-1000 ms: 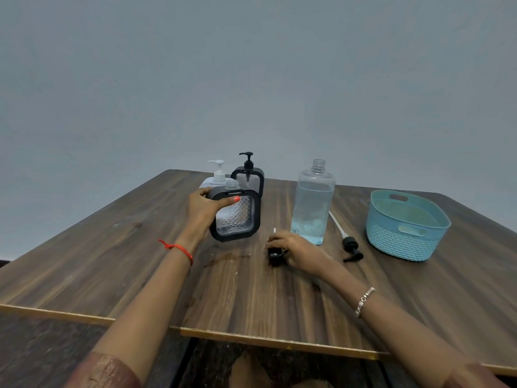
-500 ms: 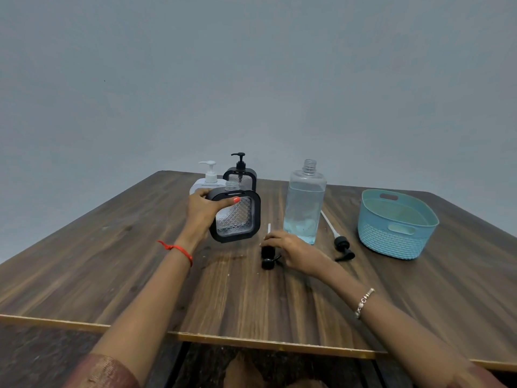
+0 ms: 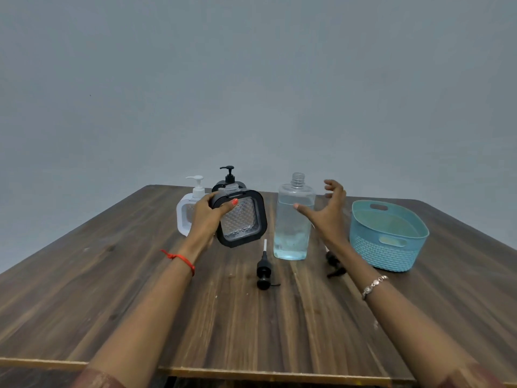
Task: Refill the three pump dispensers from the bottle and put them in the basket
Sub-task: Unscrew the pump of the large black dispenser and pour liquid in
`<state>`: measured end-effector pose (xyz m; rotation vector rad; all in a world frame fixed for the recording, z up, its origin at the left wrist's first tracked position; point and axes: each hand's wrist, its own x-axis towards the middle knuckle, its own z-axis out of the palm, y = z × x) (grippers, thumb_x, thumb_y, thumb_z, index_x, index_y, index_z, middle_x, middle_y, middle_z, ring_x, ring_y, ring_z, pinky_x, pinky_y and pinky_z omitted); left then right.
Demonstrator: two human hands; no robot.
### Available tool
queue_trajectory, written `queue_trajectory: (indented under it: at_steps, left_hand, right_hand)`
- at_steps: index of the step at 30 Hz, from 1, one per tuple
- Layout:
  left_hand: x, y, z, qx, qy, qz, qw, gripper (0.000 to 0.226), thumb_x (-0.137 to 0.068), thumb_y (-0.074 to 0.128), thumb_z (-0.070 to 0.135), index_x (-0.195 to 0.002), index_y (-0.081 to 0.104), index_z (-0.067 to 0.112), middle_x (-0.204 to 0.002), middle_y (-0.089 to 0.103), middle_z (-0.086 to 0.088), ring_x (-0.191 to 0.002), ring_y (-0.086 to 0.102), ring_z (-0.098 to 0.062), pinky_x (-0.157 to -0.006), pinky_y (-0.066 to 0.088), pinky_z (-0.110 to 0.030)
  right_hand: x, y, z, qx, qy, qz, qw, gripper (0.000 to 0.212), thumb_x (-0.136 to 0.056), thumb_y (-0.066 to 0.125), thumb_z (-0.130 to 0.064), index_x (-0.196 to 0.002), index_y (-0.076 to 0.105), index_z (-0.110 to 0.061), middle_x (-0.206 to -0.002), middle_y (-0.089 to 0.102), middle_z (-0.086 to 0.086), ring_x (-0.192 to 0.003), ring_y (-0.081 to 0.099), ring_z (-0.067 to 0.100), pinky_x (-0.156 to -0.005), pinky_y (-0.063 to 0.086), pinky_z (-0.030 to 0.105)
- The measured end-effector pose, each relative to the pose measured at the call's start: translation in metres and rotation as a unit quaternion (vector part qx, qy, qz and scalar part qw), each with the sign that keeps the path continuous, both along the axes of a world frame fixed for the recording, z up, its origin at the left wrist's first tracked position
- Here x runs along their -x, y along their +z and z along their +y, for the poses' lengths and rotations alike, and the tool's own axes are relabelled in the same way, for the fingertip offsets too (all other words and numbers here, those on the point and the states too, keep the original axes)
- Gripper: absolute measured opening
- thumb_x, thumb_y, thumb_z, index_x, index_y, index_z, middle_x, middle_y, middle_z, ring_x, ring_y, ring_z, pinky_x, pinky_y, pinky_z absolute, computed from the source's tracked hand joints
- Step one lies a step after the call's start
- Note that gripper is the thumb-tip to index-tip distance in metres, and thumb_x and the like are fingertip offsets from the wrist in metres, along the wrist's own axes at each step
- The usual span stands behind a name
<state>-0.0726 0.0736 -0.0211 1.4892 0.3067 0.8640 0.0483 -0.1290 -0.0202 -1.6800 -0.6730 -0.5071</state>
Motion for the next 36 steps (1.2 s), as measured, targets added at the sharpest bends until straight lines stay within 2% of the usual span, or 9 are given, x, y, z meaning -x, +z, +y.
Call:
queue_trajectory:
  at_steps: [4,8,13,16,20,24,28,32,36]
  left_hand:
    - [-0.014,0.006,-0.002,0.029,-0.041,-0.013,0.999,0.035,-0.082,0.063,-0.002,-0.116,0.054,0.000,-0.096,0.064,-0.006,-0.085,0.063,-0.017,-0.070,0.053,-0.021]
    - [-0.025,0.006,-0.003,0.023,-0.029,-0.032,0.999,0.037,-0.073,0.073,0.000,-0.107,0.062,0.005,-0.093,0.067,-0.004,-0.087,0.065,-0.022,-0.074,0.054,-0.027]
    - [-0.033,0.003,-0.002,0.014,0.018,-0.025,0.999,0.026,-0.065,0.082,0.010,-0.085,0.067,0.019,-0.088,0.071,-0.003,-0.084,0.068,-0.022,-0.077,0.056,-0.033]
    - [-0.036,0.000,0.000,0.016,0.026,-0.015,0.999,0.029,-0.066,0.082,0.015,-0.091,0.066,0.015,-0.093,0.071,-0.005,-0.088,0.069,-0.023,-0.081,0.056,-0.036]
    - [-0.038,-0.001,0.000,-0.011,0.028,0.001,1.000,0.046,-0.065,0.083,0.017,-0.106,0.064,0.005,-0.100,0.070,-0.011,-0.092,0.068,-0.026,-0.087,0.055,-0.044]
    - [-0.037,0.002,-0.006,-0.059,0.060,0.006,0.996,0.059,-0.064,0.084,0.016,-0.116,0.058,0.004,-0.106,0.067,-0.008,-0.096,0.065,-0.022,-0.082,0.054,-0.032]
    - [-0.034,0.008,-0.016,-0.087,0.094,-0.008,0.992,0.062,-0.063,0.085,0.015,-0.116,0.054,0.007,-0.104,0.063,-0.002,-0.094,0.060,-0.016,-0.076,0.047,-0.022]
    - [-0.032,0.010,-0.023,-0.112,0.130,-0.014,0.985,0.063,-0.062,0.085,0.017,-0.115,0.052,0.009,-0.106,0.059,-0.001,-0.096,0.056,-0.016,-0.084,0.049,-0.029]
    - [-0.031,0.012,-0.037,-0.145,0.150,-0.011,0.978,0.061,-0.063,0.085,0.021,-0.113,0.052,0.009,-0.106,0.059,-0.002,-0.093,0.053,-0.013,-0.077,0.042,-0.024]
  right_hand:
    - [-0.027,-0.002,0.002,0.021,0.109,0.165,0.980,0.093,-0.063,0.085,-0.022,-0.137,0.029,-0.018,-0.125,0.048,0.005,-0.110,0.051,0.017,-0.089,0.047,0.032]
    - [-0.033,-0.003,0.004,0.001,0.223,0.219,0.950,0.056,-0.072,0.077,-0.005,-0.122,0.052,-0.011,-0.117,0.063,0.010,-0.093,0.065,0.014,-0.068,0.056,0.022]
    - [-0.036,-0.010,0.014,0.025,0.247,0.166,0.954,0.046,-0.064,0.081,-0.001,-0.099,0.063,-0.025,-0.096,0.072,-0.001,-0.088,0.069,0.016,-0.068,0.057,0.026]
    - [-0.036,-0.014,0.021,-0.010,0.225,0.153,0.962,0.045,-0.062,0.083,0.000,-0.095,0.063,-0.024,-0.089,0.072,-0.003,-0.084,0.069,0.016,-0.065,0.056,0.025]
    - [-0.036,-0.019,0.027,-0.032,0.186,0.124,0.974,0.058,-0.056,0.089,-0.011,-0.106,0.060,-0.012,-0.100,0.070,0.007,-0.090,0.069,0.019,-0.073,0.057,0.036]
    - [-0.031,-0.017,0.031,-0.022,0.101,0.104,0.989,0.069,-0.049,0.092,-0.025,-0.108,0.056,-0.018,-0.103,0.067,-0.002,-0.094,0.066,0.016,-0.076,0.058,0.037]
    - [-0.022,-0.001,0.024,0.055,0.031,0.060,0.996,0.065,-0.055,0.089,-0.023,-0.101,0.044,-0.014,-0.097,0.054,-0.003,-0.090,0.054,0.014,-0.063,0.041,0.015]
    - [-0.017,0.018,0.013,0.133,0.007,-0.024,0.991,0.068,-0.055,0.087,-0.025,-0.102,0.039,-0.017,-0.099,0.055,0.001,-0.088,0.053,0.018,-0.063,0.042,0.025]
    - [-0.011,0.033,0.005,0.193,-0.021,-0.086,0.977,0.071,-0.053,0.084,-0.024,-0.110,0.041,-0.015,-0.095,0.056,0.004,-0.082,0.056,0.024,-0.064,0.050,0.036]
